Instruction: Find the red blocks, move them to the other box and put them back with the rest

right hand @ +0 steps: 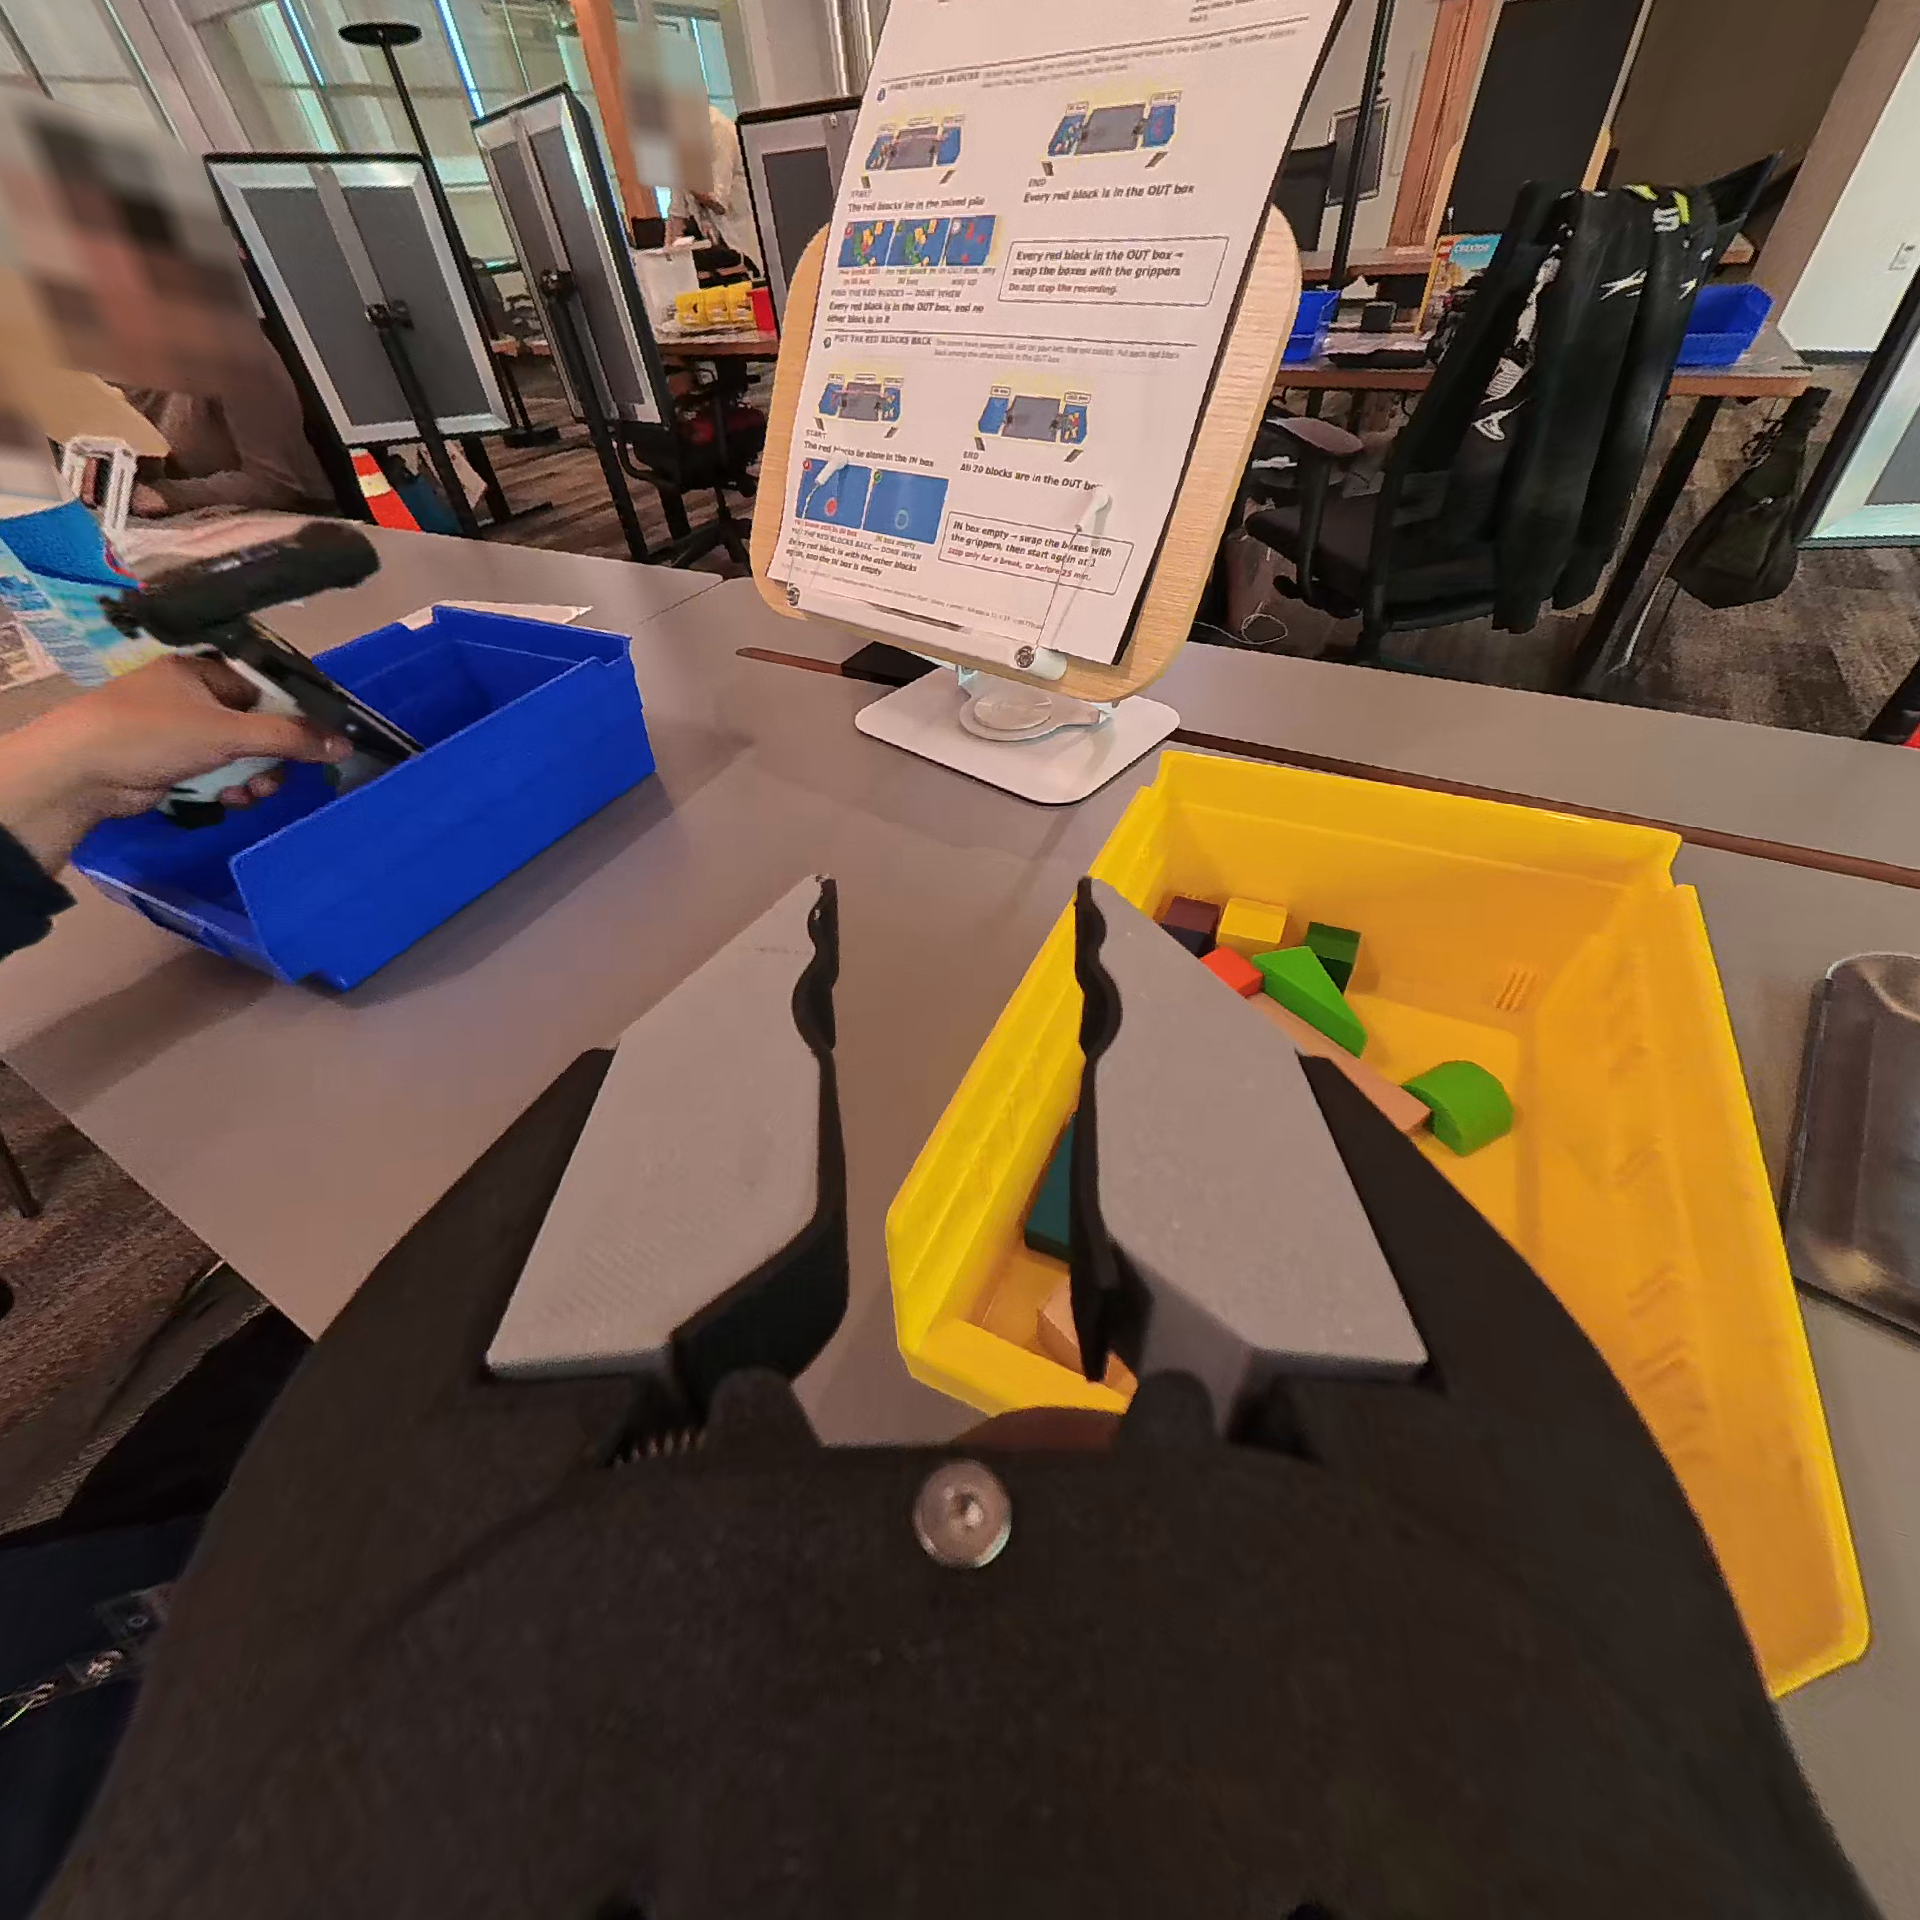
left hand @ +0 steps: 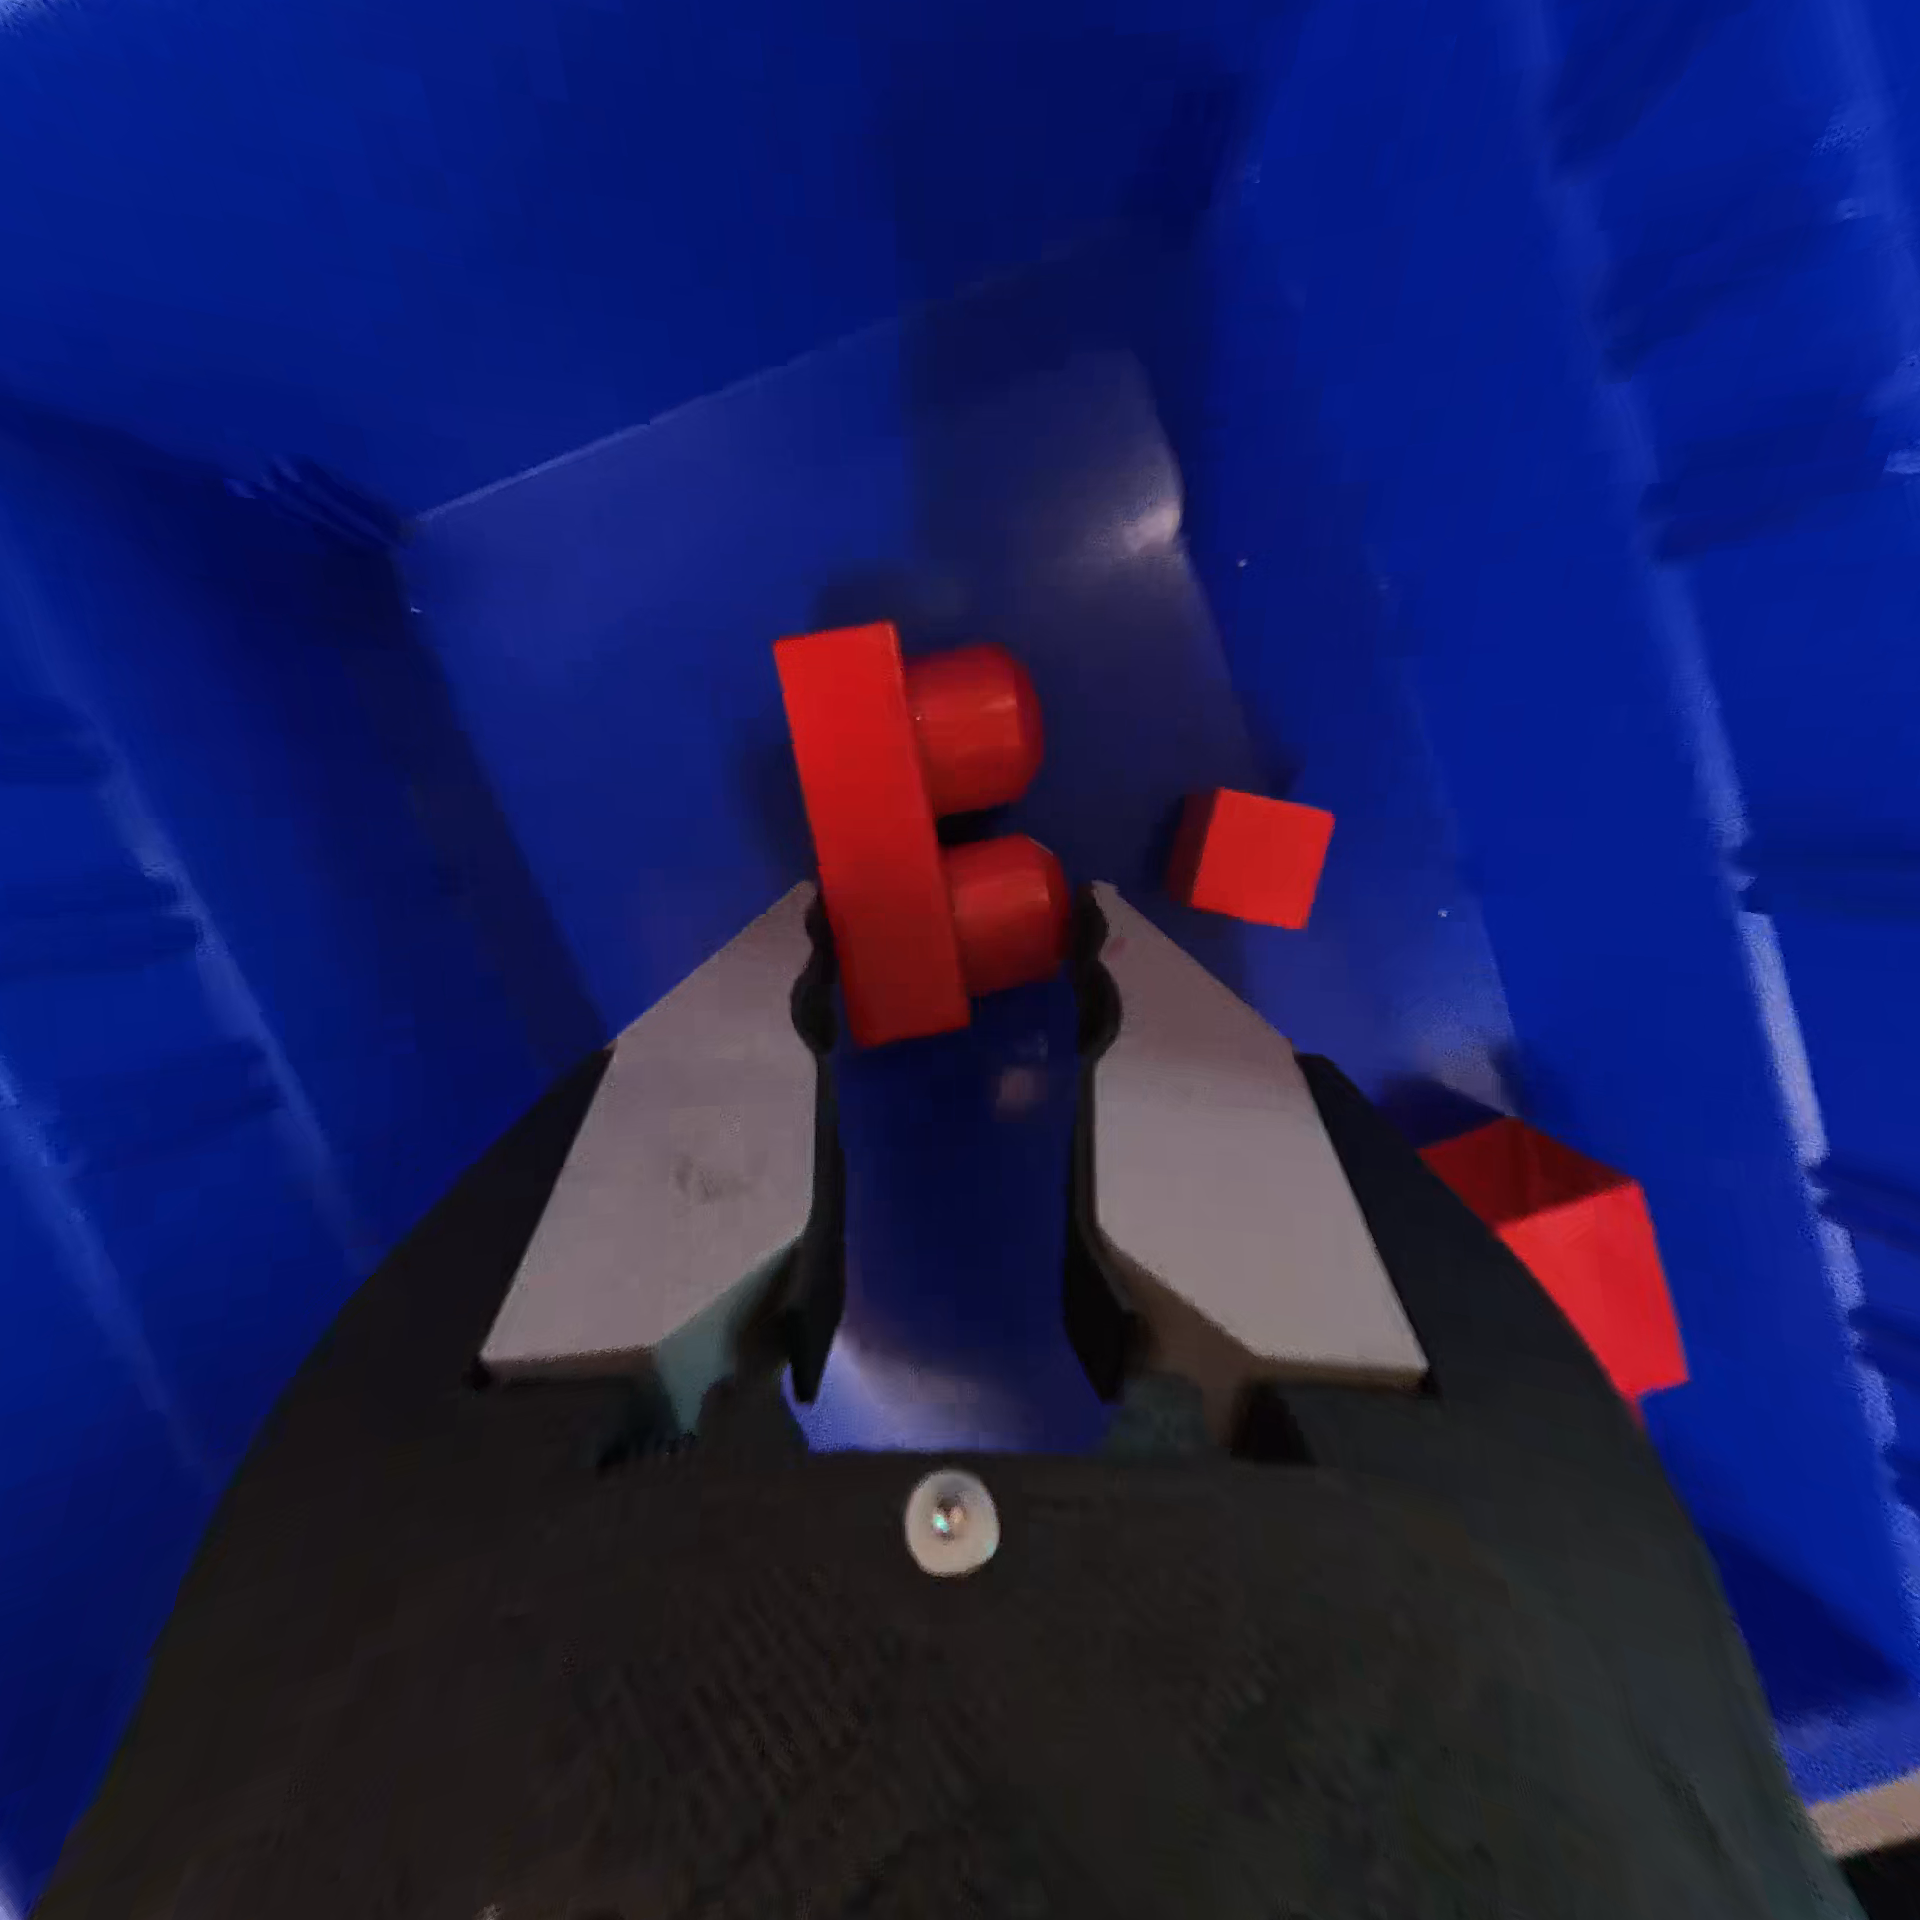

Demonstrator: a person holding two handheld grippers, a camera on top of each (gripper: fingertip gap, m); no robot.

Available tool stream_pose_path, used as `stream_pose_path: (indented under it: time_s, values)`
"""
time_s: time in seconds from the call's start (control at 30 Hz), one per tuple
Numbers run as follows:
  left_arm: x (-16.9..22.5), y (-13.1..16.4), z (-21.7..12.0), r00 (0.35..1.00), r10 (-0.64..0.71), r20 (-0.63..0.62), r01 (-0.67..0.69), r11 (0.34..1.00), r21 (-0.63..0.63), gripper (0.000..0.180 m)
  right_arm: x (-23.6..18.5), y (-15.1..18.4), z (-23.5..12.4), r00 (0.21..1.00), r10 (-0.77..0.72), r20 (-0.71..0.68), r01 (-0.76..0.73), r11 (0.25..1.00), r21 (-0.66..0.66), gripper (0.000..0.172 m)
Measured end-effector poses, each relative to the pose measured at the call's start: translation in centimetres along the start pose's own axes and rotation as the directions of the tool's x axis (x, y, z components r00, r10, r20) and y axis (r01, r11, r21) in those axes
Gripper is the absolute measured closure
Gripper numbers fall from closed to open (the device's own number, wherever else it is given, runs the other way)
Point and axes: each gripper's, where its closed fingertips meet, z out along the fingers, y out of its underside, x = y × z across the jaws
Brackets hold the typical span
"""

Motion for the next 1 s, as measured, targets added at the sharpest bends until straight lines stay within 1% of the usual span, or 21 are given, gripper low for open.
stream_pose_path:
  time_s: [0.03,0.07,0.13,0.2,0.23,0.27,0.3,0.37,0.43,0.47,0.53,0.6,0.63,0.67,0.73,0.8,0.83,0.87,0.93,0.97,1.0]
  values:
    - [0.1,-0.3,0.0,1.000,0.015,0.001,-0.015,1.000,0.018,0.137,0.0,0.1,0.0,1.000,-0.001,-0.001,0.001,1.000,-0.002,0.129]
    - [0.3,-0.2,0.1,0.999,0.033,-0.003,-0.033,0.999,0.009,0.137,0.0,0.2,-0.1,1.000,-0.001,0.000,0.001,1.000,-0.004,0.129]
    - [0.4,-0.6,-0.5,0.996,0.085,0.028,-0.086,0.995,0.053,0.137,-0.1,0.2,-0.2,1.000,0.004,0.011,-0.004,1.000,-0.006,0.129]
    - [1.2,-1.8,-2.2,0.986,0.146,0.075,-0.156,0.975,0.156,0.138,-1.0,0.2,-0.1,0.998,0.017,0.055,-0.017,1.000,-0.002,0.129]
    - [1.9,-2.7,-3.7,0.976,0.185,0.110,-0.206,0.952,0.228,0.137,-1.9,0.2,0.1,0.995,0.026,0.094,-0.026,1.000,-0.002,0.129]
    - [3.0,-3.6,-5.6,0.960,0.236,0.151,-0.272,0.911,0.310,0.137,-3.0,0.2,0.4,0.989,0.037,0.144,-0.036,0.999,-0.004,0.129]
    - [4.4,-4.4,-7.7,0.935,0.293,0.199,-0.350,0.853,0.387,0.137,-4.4,0.2,0.7,0.978,0.046,0.203,-0.045,0.999,-0.009,0.128]
    - [8.2,-5.0,-12.2,0.853,0.411,0.321,-0.521,0.702,0.485,0.137,-7.7,0.6,1.5,0.940,0.067,0.333,-0.060,0.998,-0.032,0.125]
    - [13.4,-4.5,-16.4,0.734,0.510,0.448,-0.678,0.514,0.526,0.137,-11.3,1.2,2.5,0.891,0.084,0.447,-0.060,0.996,-0.068,0.120]
    - [16.4,-3.9,-17.8,0.668,0.554,0.496,-0.739,0.423,0.524,0.137,-13.2,1.6,3.0,0.865,0.089,0.493,-0.053,0.995,-0.085,0.117]
    - [22.1,-2.1,-19.7,0.533,0.621,0.575,-0.832,0.259,0.491,0.137,-16.5,2.1,3.9,0.825,0.095,0.556,-0.047,0.994,-0.100,0.113]
    - [26.8,-0.3,-20.2,0.404,0.648,0.646,-0.892,0.124,0.434,0.138,-19.3,2.2,4.5,0.787,0.122,0.605,-0.072,0.992,-0.106,0.108]
    - [28.8,0.4,-20.5,0.361,0.638,0.680,-0.906,0.066,0.419,0.138,-20.5,2.2,4.7,0.770,0.141,0.623,-0.091,0.990,-0.112,0.106]
    - [30.6,1.1,-20.6,0.334,0.637,0.695,-0.908,0.021,0.418,0.138,-21.4,2.3,4.9,0.756,0.158,0.635,-0.106,0.987,-0.120,0.104]
    - [33.7,2.6,-20.2,0.305,0.669,0.678,-0.896,-0.038,0.441,0.138,-22.7,3.0,5.3,0.736,0.181,0.652,-0.112,0.983,-0.147,0.102]
    - [35.9,3.7,-19.6,0.282,0.696,0.661,-0.884,-0.079,0.460,0.138,-23.5,3.8,5.6,0.706,0.208,0.677,-0.114,0.977,-0.181,0.119]
    - [36.2,3.8,-19.5,0.280,0.689,0.669,-0.886,-0.083,0.456,0.138,-24.0,4.3,5.4,0.674,0.219,0.705,-0.107,0.974,-0.199,0.128]
    - [36.3,3.7,-19.1,0.281,0.689,0.669,-0.890,-0.074,0.450,0.138,-24.2,4.7,5.2,0.651,0.227,0.724,-0.096,0.971,-0.219,0.137]
    - [36.5,3.7,-18.4,0.320,0.704,0.634,-0.871,-0.044,0.489,0.138,-23.8,5.3,5.5,0.652,0.233,0.721,-0.084,0.968,-0.237,0.137]
    - [36.6,3.6,-18.2,0.350,0.709,0.612,-0.856,-0.022,0.516,0.139,-23.5,5.4,5.6,0.653,0.235,0.720,-0.082,0.967,-0.242,0.137]
    - [36.5,3.6,-18.0,0.388,0.716,0.581,-0.839,0.013,0.544,0.140,-23.1,5.5,5.7,0.659,0.237,0.714,-0.085,0.967,-0.242,0.137]
